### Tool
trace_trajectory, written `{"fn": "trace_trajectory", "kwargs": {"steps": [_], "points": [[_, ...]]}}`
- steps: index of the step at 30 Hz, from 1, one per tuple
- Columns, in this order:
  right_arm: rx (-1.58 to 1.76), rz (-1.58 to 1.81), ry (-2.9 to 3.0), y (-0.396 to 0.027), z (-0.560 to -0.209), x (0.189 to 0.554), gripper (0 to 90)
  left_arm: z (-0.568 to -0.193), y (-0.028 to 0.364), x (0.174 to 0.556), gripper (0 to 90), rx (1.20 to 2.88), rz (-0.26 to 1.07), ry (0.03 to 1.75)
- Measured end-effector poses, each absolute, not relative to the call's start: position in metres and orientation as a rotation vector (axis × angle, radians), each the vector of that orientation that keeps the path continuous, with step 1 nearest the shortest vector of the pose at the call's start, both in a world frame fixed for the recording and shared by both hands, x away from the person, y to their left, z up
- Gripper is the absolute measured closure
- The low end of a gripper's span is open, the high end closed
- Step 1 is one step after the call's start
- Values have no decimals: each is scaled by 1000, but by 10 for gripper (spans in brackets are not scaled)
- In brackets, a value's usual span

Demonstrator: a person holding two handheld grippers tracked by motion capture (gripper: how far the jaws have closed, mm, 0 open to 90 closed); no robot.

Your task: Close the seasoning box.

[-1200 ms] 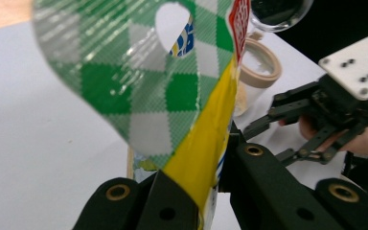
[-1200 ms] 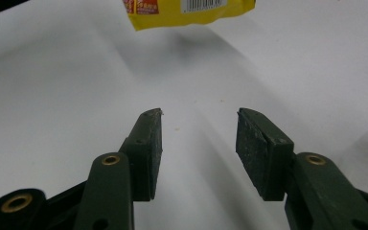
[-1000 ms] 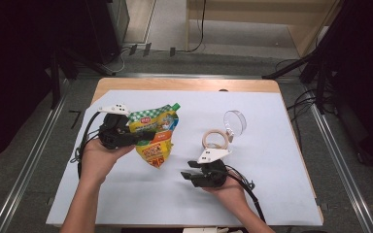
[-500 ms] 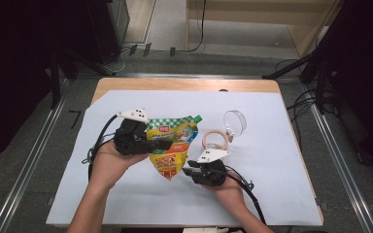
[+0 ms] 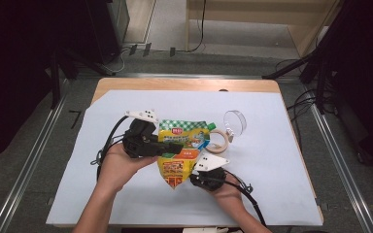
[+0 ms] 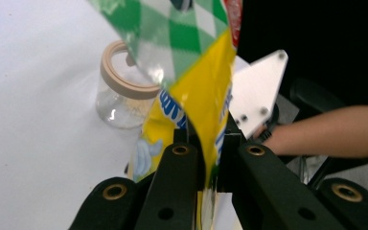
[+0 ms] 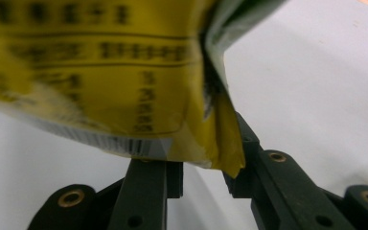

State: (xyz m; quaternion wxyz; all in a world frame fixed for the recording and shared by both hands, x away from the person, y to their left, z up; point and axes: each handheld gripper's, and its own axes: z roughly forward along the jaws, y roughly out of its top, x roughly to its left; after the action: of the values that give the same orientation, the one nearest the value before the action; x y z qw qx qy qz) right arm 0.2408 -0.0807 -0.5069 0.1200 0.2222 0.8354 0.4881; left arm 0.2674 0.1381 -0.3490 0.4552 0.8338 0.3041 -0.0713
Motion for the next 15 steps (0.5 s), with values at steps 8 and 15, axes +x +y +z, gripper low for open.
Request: {"fn": "trace_trajectory", "kwargs": {"steps": [8,15], "points": [[559,1479,2457,-72,-498,227,729,-356,134,272,810,2008,-100,832],[554,1478,2524,-65,-497,220,733,-367,119,275,753,2050,-64,855]]}}
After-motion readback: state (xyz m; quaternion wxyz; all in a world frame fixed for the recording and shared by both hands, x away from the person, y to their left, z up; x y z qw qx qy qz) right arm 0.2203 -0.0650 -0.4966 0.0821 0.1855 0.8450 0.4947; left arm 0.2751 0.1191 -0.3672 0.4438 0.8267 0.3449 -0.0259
